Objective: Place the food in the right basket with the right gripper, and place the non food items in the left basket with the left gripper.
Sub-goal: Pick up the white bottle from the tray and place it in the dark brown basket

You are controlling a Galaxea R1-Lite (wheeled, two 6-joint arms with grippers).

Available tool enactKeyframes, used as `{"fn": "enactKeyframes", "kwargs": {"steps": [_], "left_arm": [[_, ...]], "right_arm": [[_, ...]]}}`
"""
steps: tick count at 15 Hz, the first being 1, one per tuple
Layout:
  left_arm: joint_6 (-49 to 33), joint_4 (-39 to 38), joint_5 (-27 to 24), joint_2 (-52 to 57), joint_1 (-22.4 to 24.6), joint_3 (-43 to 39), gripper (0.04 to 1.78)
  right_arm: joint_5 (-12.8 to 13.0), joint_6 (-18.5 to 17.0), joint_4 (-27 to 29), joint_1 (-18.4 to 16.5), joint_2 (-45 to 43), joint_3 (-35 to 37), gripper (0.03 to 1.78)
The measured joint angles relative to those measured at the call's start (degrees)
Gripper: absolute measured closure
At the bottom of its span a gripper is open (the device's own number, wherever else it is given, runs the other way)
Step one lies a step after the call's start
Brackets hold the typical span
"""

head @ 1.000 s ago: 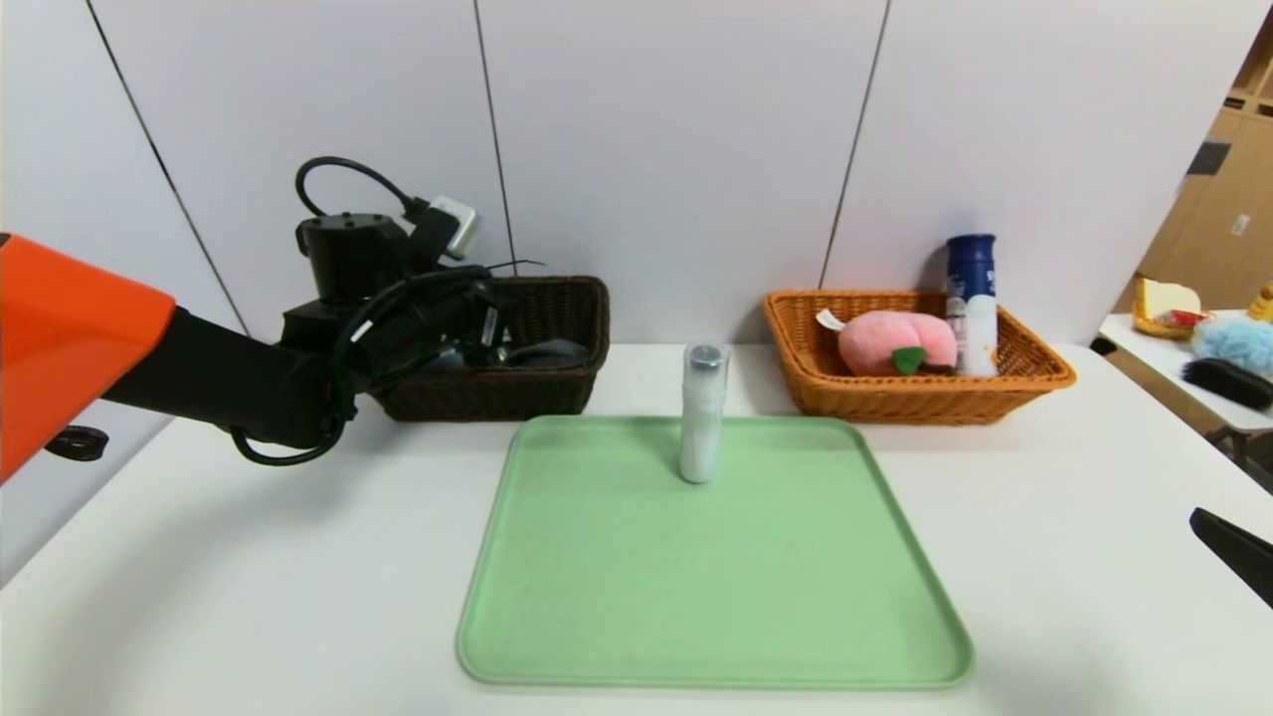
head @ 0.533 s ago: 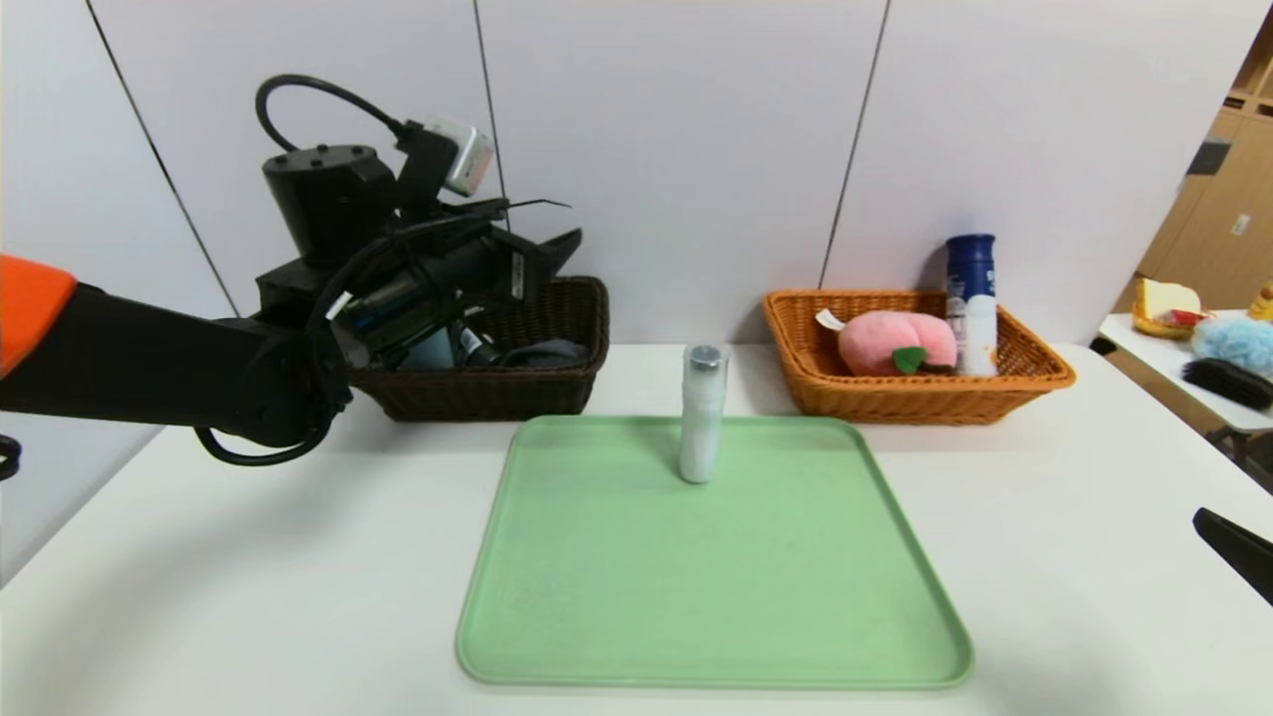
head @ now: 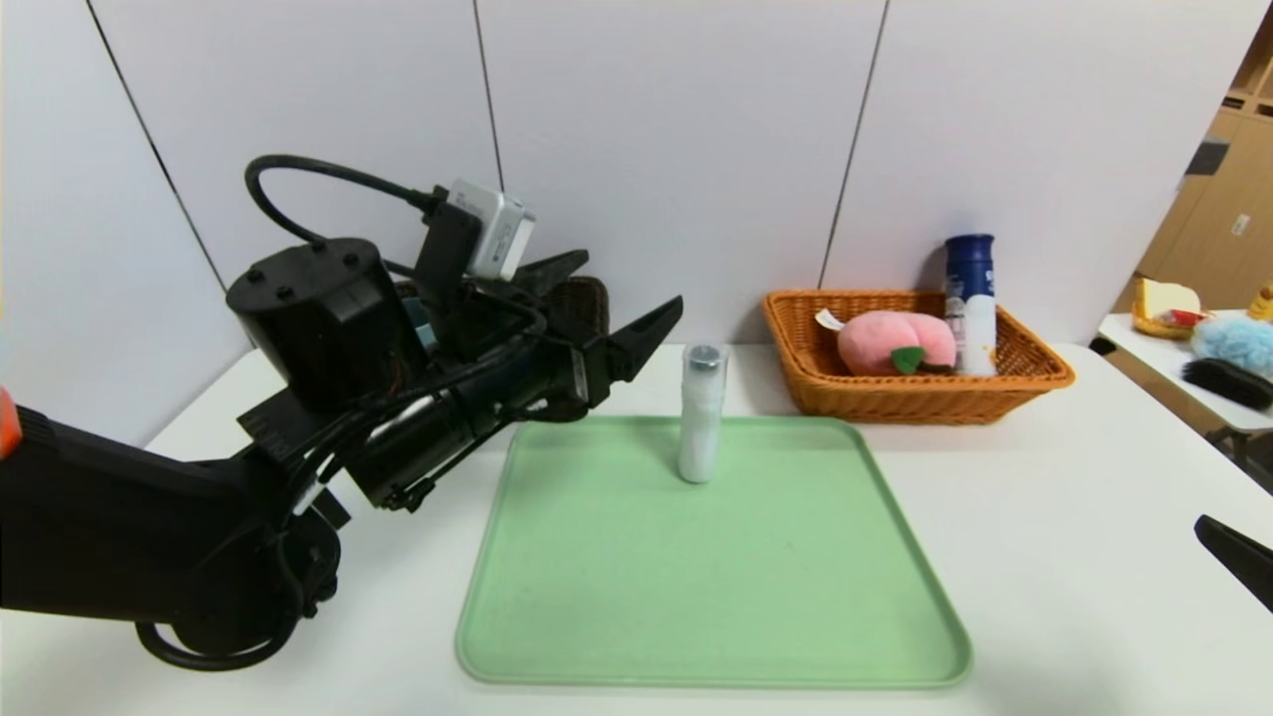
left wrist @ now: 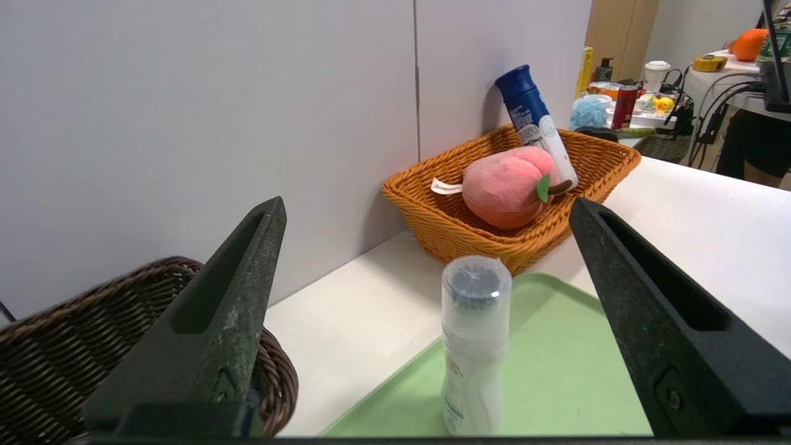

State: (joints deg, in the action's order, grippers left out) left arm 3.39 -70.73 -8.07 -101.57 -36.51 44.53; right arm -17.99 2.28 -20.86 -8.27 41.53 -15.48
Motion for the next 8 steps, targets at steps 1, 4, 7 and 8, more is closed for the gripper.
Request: {"fn": "enactKeyframes", "kwargs": {"steps": [1, 4, 7, 8], "left_arm": [[-0.28, -2.52, 0.06, -0.35, -0.98, -1.57, 0.19], [-0.15, -9.31, 0.37, -3.33, -3.01, -5.23, 0.17], [0.05, -15.74, 3.08, -9.18, -4.12, -6.86, 0.15], [0.07, -16.14, 3.78, -11.30, -4.67, -7.02, 0.15]], "right_arm": [[0.06, -0.02, -0.02, 0.00, -0.05, 0.09, 0.11], [0.06, -0.02, -0.02, 0.00, -0.11, 0.24, 0.11], [0.17, -0.16, -0.04, 0.00, -0.11, 0.27, 0.11], [0.13, -0.20, 0.00, 0.00, -0.16, 0.57, 0.11]]}}
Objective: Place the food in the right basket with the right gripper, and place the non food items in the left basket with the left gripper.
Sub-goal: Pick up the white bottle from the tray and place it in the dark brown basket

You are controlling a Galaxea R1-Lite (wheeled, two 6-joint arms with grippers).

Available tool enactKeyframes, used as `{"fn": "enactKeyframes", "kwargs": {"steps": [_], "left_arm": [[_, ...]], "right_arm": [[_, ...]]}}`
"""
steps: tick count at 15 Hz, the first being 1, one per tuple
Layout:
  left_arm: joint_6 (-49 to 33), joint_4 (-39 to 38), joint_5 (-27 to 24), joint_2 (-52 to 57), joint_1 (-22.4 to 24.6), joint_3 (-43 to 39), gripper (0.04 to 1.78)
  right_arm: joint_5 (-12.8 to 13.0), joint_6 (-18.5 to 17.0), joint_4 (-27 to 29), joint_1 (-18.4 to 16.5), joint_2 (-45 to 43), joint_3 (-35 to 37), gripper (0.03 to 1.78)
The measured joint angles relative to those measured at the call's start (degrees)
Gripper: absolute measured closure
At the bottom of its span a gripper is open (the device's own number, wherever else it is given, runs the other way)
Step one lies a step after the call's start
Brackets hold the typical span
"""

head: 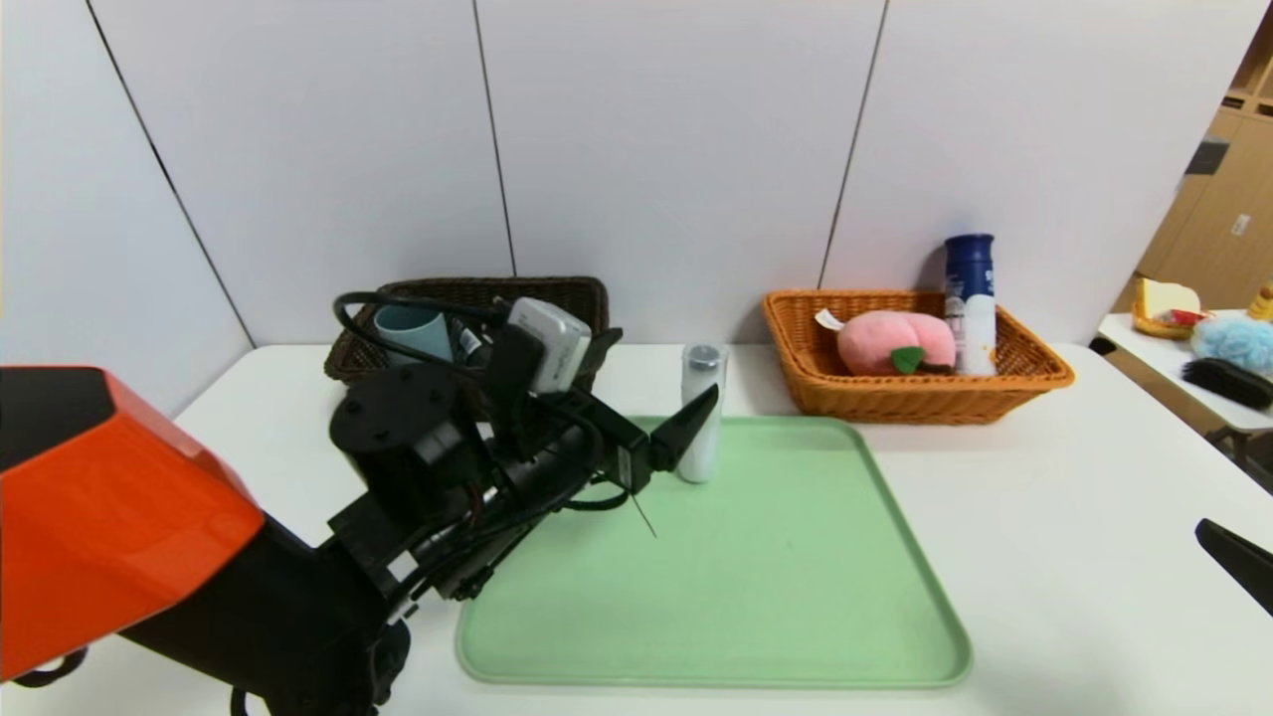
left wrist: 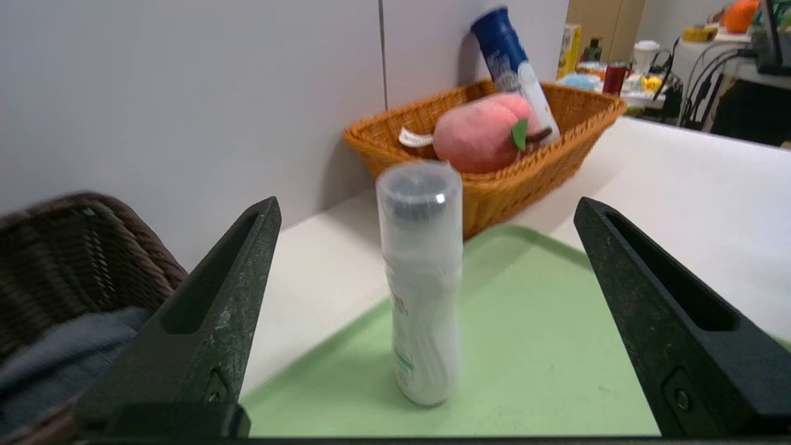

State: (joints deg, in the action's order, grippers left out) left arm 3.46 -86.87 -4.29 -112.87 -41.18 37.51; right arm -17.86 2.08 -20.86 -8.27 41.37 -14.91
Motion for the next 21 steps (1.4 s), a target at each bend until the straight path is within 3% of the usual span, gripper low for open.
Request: {"fn": "enactKeyframes", "kwargs": {"steps": [8, 21], "left_arm": [[-0.05, -0.30, 0.66, -8.81, -1.46, 1.93, 0.13], [0.04, -0.30, 1.88, -19.18, 0.63, 15.38, 0.13]], "right_arm": [[-0.22, -0.05, -0.02, 0.02, -0.04, 1.41, 0.11], [-0.22, -0.09, -0.11, 0.00, -0.04, 1.33, 0.11]]}}
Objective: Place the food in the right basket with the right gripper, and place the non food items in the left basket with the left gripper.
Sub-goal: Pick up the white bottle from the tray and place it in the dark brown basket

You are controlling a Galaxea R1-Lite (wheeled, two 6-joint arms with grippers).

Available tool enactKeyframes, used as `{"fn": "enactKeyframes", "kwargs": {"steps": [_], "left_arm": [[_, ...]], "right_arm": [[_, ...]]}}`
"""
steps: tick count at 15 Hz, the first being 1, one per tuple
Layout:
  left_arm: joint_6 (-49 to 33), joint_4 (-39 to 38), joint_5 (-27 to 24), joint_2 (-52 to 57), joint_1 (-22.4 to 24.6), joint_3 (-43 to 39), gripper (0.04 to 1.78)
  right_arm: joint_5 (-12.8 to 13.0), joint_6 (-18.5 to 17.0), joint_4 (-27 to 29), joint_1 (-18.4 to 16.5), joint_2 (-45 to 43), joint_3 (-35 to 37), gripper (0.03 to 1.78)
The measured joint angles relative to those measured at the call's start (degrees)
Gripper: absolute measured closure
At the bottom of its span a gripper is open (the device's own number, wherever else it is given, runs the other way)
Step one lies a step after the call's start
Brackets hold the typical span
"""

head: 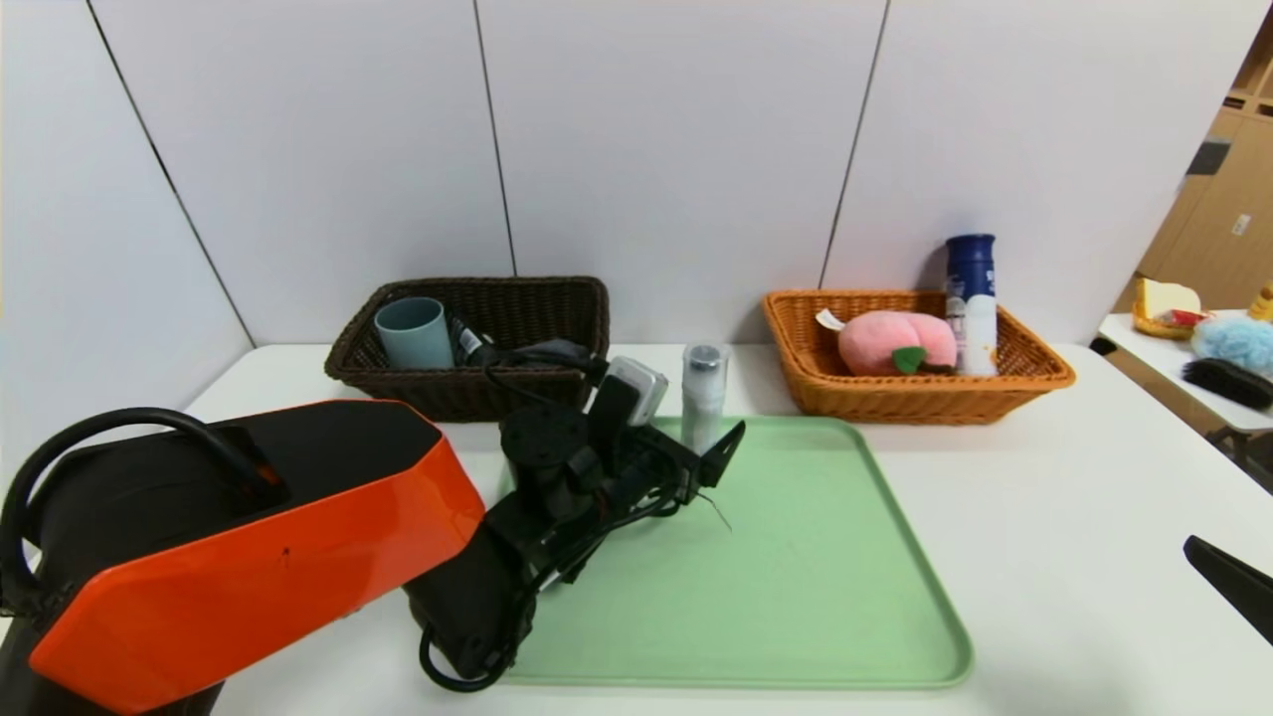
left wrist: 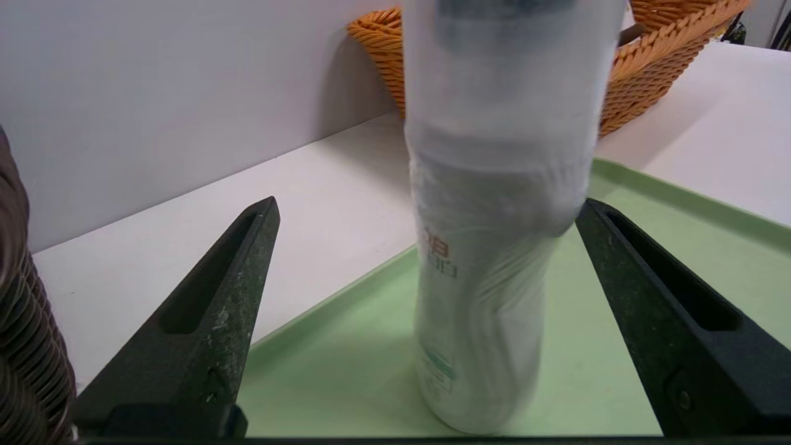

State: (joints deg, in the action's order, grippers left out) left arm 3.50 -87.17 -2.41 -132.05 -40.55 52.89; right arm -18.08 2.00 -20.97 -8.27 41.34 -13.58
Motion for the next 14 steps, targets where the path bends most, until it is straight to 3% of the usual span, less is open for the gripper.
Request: {"fn": "enactKeyframes", "kwargs": {"steps": [10, 14], "left_arm": [[0.33, 0.00, -0.11, -2.54, 0.76, 3.63, 0.13], [1.13, 0.02, -0.12, -2.54, 0.61, 3.74, 0.77]], "right_arm": [[-0.13, 0.06, 0.07, 0.02, -0.41, 0.39, 0.11], [-0.16, 0.06, 0.09, 0.02, -0.57, 0.39, 0.11]]}}
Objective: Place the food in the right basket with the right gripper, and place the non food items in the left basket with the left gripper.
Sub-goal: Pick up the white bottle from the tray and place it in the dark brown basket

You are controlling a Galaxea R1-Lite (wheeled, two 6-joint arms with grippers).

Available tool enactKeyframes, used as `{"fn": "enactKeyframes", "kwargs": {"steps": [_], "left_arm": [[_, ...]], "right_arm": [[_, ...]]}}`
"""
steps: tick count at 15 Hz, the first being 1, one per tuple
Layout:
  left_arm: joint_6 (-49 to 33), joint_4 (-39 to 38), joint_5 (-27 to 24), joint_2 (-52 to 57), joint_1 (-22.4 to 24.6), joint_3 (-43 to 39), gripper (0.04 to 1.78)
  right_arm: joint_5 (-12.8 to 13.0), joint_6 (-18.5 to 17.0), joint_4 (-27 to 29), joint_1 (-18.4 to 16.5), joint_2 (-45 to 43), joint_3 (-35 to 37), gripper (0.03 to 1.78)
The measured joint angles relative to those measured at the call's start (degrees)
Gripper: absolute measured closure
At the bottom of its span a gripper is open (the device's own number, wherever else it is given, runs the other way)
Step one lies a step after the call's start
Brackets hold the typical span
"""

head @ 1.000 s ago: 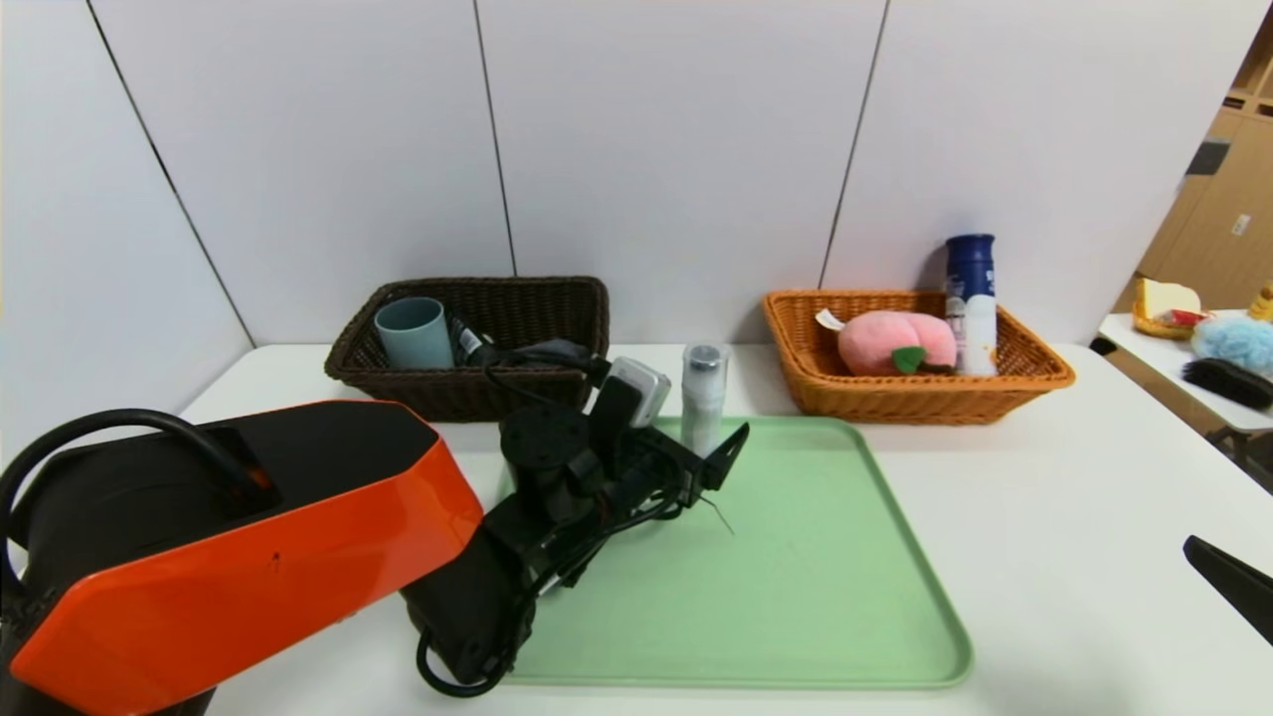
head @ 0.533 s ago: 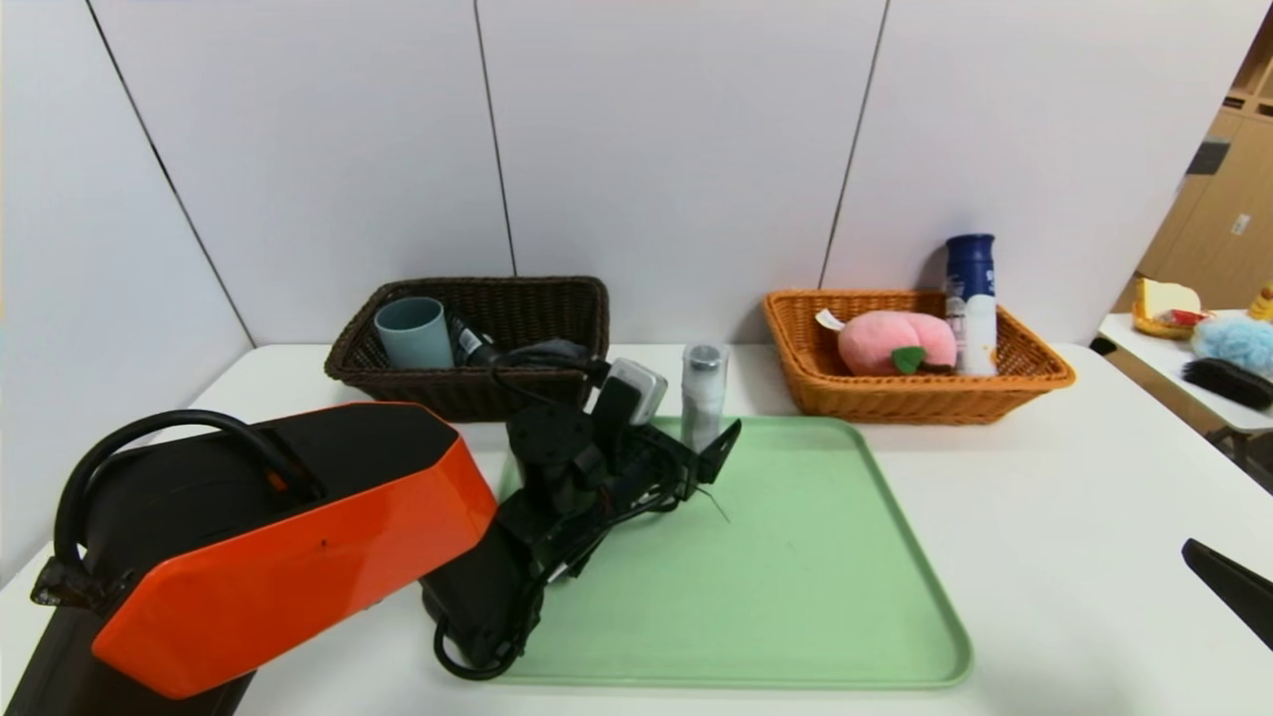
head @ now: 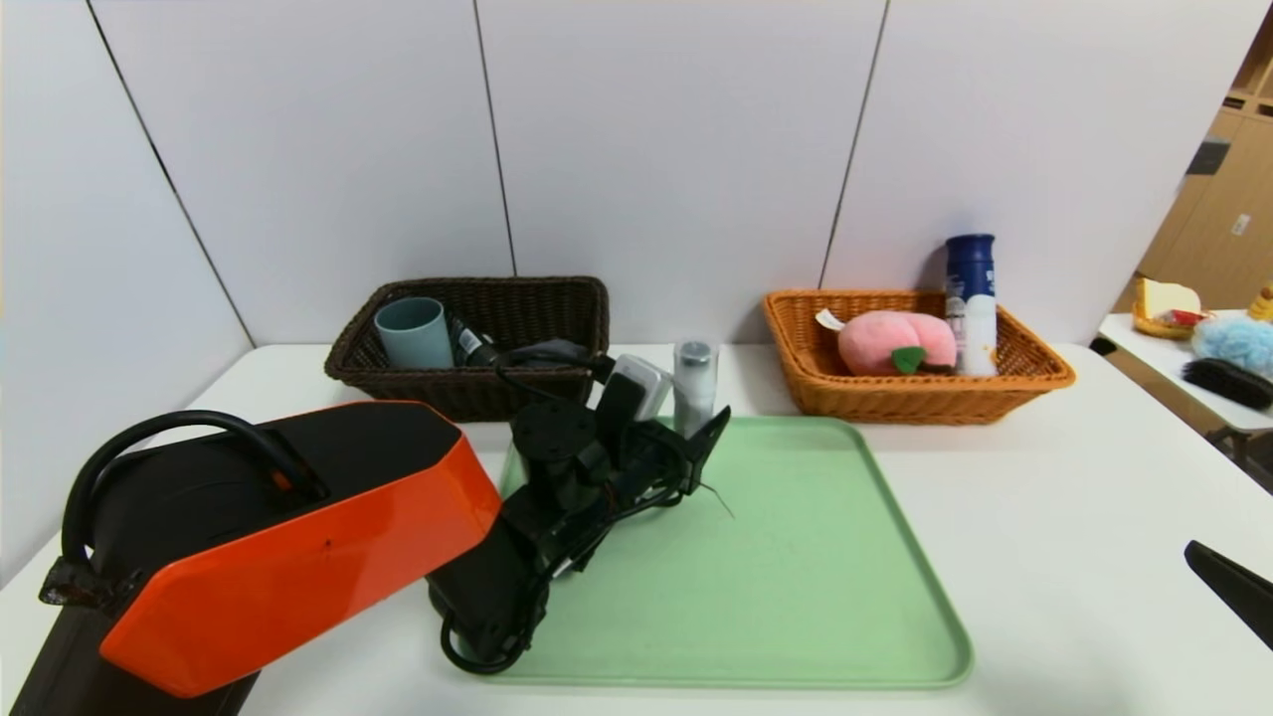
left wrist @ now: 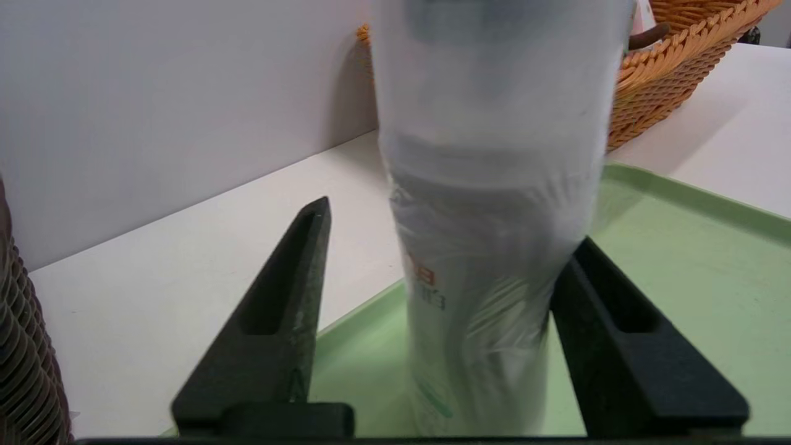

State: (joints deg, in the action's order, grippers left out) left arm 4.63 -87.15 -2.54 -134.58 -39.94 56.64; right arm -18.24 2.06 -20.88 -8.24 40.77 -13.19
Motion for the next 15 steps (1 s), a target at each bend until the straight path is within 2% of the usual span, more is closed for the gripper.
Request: {"fn": "enactKeyframes", "kwargs": {"steps": [5, 15], "left_arm": [[0.02, -0.04, 0.11, 0.16, -0.06, -0.11, 1.28], [0.10, 0.02, 0.09, 5.40, -0.41, -2.54, 1.28]], "right_arm": [[0.00, 0.02, 0.00, -0.02, -0.24, -0.01, 0.11], [0.00, 0.11, 0.02, 0.00, -0.66, 0.13, 0.11]]}}
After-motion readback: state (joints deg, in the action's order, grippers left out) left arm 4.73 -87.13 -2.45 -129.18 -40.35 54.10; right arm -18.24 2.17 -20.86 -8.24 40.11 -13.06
